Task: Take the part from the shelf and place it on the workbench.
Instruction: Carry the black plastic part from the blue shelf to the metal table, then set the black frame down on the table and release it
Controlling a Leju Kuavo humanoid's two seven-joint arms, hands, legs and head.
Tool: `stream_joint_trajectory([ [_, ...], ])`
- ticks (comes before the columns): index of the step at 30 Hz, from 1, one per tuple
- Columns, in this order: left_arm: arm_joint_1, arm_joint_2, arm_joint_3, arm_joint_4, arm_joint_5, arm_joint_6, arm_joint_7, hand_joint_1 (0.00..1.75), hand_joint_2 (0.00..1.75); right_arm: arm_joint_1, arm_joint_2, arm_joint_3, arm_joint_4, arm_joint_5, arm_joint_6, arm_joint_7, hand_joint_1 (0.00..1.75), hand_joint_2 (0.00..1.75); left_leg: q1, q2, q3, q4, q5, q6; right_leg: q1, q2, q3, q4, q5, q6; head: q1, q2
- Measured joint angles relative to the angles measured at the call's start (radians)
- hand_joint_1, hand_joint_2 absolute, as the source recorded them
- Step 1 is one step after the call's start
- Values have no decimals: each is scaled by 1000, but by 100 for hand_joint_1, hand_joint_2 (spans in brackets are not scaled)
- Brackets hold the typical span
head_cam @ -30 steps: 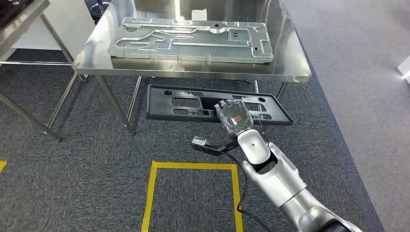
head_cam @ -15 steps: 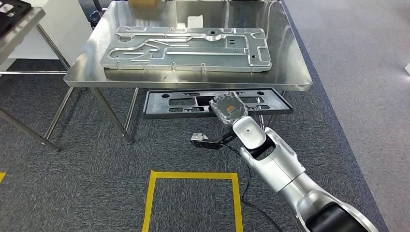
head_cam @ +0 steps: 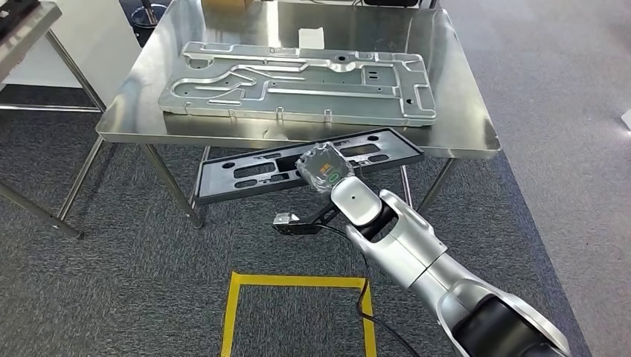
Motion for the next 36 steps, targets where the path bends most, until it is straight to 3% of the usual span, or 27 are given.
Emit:
stream_joint_trajectory([
  [2, -1, 0, 0, 0, 0, 0, 0, 0, 0, 0, 5, 8, 14, 0, 0, 0, 175, 175, -3, -4, 21, 0, -19, 4, 2, 0, -71, 63, -44, -3, 0, 0],
  [3, 0, 0, 0, 0, 0, 0, 1, 0, 0, 0, 7, 10, 20, 0, 0, 0, 175, 175, -6, -7, 35, 0, -29, 5, 4, 0, -86, 52, -43, -7, 0, 0],
  [4, 0, 0, 0, 0, 0, 0, 1, 0, 0, -1, 8, 12, 25, 0, 0, 0, 175, 175, -9, -10, 51, -1, -41, 5, 7, 0, -86, 12, -18, -15, 0, 0],
  [6, 1, -3, 0, 2, 0, 0, 1, 0, 0, -2, 10, 14, 31, 0, -1, 0, 175, 175, -15, -12, 81, -2, -65, 3, 22, 2, -60, -118, 94, -39, -1, 0],
  [8, -1, -7, 0, 5, 0, 0, 1, 0, 0, -4, 12, 16, 37, 0, -1, 0, 175, 175, -17, -15, 100, -8, -87, -5, 35, 7, -37, -204, 171, -58, -4, 0],
  [11, -2, -7, 0, 6, 1, 0, 2, 0, 0, -9, 17, 21, 42, 0, -1, 0, 175, 175, -18, -15, 117, -1, -84, -22, 34, 10, -6, -237, 171, -69, -4, 0],
  [13, -3, -4, -1, 7, 1, 0, 2, 0, 0, -13, 22, 23, 44, 0, -2, 2, 175, 175, -18, -10, 91, 69, -81, -30, 26, 10, 24, -251, 162, -77, -7, 0],
  [15, -5, -3, -1, 7, 1, 0, 2, 0, 0, -17, 27, 24, 47, 0, -2, 2, 175, 175, -12, -6, 16, 185, -115, -40, 21, 10, 50, -256, 143, -81, -9, 0],
  [17, -3, -3, -1, 7, 1, 0, 2, 0, 0, -16, 29, 24, 51, 0, -2, 2, 175, 175, -4, -4, -55, 255, -176, -53, 18, 11, 77, -256, 118, -78, -10, 0],
  [18, -2, -2, -1, 7, 1, 0, 2, 0, 0, -15, 30, 24, 54, 0, -2, 2, 175, 175, -1, -2, -75, 250, -191, -58, 17, 11, 93, -256, 105, -75, -10, 0],
  [19, 0, -1, -1, 7, 2, 0, 3, 0, 0, -14, 31, 25, 56, 0, -2, 2, 175, 175, 2, 0, -82, 216, -178, -61, 15, 12, 110, -255, 91, -71, -10, 0],
  [20, 1, 0, -1, 7, 2, 0, 3, 0, 0, -14, 32, 25, 58, 0, -2, 2, 175, 175, 4, 1, -80, 160, -134, -62, 13, 12, 128, -254, 76, -67, -10, 0],
  [21, 4, 0, -1, 7, 2, 0, 4, 0, 0, -14, 33, 27, 61, 1, -3, 2, 175, 175, 6, 2, -76, 92, -59, -62, 12, 12, 143, -252, 60, -62, -10, 0],
  [23, 7, 0, -1, 7, 3, 0, 7, 0, 0, -15, 38, 35, 68, 2, -4, 3, 175, 175, 3, 4, -71, 5, 48, -53, 13, 14, 160, -250, 37, -50, -11, 0],
  [24, 8, 0, -1, 7, 3, 0, 9, 0, 0, -16, 40, 40, 72, 2, -6, 4, 175, 175, 1, 4, -72, -11, 71, -46, 14, 15, 163, -250, 30, -44, -10, 0],
  [26, 7, 0, -1, 8, 4, 0, 11, 0, 0, -20, 43, 45, 75, 0, -9, 8, 175, 175, -1, 2, -61, -14, 63, -30, 13, 15, 162, -242, 28, -32, -7, 0],
  [27, 6, 0, -1, 8, 4, 0, 11, 0, 0, -23, 44, 45, 75, -2, -11, 10, 175, 175, 1, 2, -52, -19, 57, -23, 12, 14, 152, -218, 34, -27, -6, 0],
  [29, 5, 1, -1, 8, 7, 0, 10, 0, 0, -30, 42, 46, 74, -7, -17, 14, 175, 175, 4, 1, -30, -26, 46, -12, 9, 10, 92, -117, 30, -17, -4, 0],
  [31, 6, 1, -1, 8, 11, 1, 10, 0, 0, -33, 34, 45, 72, -14, -22, 19, 175, 175, 4, 1, -9, -27, 26, -7, 7, 7, 4, 4, -16, -8, -3, 0],
  [32, 7, 1, -1, 8, 13, 1, 10, 0, 0, -33, 29, 45, 68, -17, -22, 21, 175, 175, 4, 0, 3, -27, 15, -7, 5, 7, -32, 39, -43, -5, -3, 0],
  [33, 10, 2, -1, 8, 15, 1, 10, 0, 0, -32, 22, 44, 61, -20, -22, 23, 175, 175, 4, -1, 18, -27, 3, -7, 5, 6, -55, 45, -58, -5, -3, 0],
  [34, 13, 2, -1, 8, 17, 1, 10, 0, 0, -32, 15, 43, 52, -22, -22, 26, 175, 175, 4, -2, 34, -27, -8, -7, 4, 5, -64, 22, -49, -6, -3, 0],
  [35, 15, 2, -1, 8, 20, 1, 10, 0, 0, -34, 8, 39, 40, -23, -23, 30, 175, 175, 3, -3, 49, -27, -20, -8, 5, 4, -60, -27, -14, -10, -3, 0],
  [36, 17, 2, -1, 8, 22, 1, 10, 0, 0, -35, -2, 33, 27, -25, -24, 36, 175, 175, 3, -3, 63, -28, -33, -10, 8, 2, -49, -95, 49, -17, -3, 0],
])
